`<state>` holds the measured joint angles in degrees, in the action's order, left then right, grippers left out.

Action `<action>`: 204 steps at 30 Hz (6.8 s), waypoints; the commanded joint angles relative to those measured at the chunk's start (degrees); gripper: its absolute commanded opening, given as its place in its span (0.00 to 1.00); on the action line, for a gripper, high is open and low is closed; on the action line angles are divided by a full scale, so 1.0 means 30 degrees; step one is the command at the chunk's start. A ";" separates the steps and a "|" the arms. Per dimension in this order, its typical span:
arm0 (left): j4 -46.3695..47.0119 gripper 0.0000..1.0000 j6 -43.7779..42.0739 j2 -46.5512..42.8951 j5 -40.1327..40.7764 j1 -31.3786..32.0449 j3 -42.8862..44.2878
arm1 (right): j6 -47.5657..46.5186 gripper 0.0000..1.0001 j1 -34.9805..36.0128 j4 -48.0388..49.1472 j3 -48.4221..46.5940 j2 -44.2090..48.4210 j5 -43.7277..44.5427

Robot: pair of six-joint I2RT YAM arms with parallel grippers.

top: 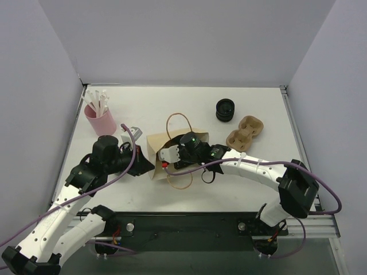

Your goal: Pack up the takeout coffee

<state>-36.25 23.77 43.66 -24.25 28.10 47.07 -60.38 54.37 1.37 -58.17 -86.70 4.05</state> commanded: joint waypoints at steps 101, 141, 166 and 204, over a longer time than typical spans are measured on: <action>-0.1041 0.23 0.2390 0.5661 0.0729 -0.0313 0.7922 | 0.3427 0.67 -0.2185 -0.7103 -0.5773 0.1360 -0.4456; -0.9567 0.53 0.4497 0.7507 1.2950 -0.4935 1.1091 | 2.1585 1.00 -0.3035 -0.9149 -1.2426 0.4783 0.2867; -0.4852 0.45 0.3706 2.1770 1.5202 -1.2441 2.3831 | 2.2002 0.99 -0.3211 -1.1500 -0.8384 0.9328 -0.0735; -0.8011 0.07 0.2652 2.0138 1.6257 -1.2706 2.7465 | 2.0478 1.00 -0.3211 -1.2408 -0.9671 0.9648 0.1490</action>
<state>-57.01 31.57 111.09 22.70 -10.44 125.91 1.43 44.99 -35.16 -84.95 -59.72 6.90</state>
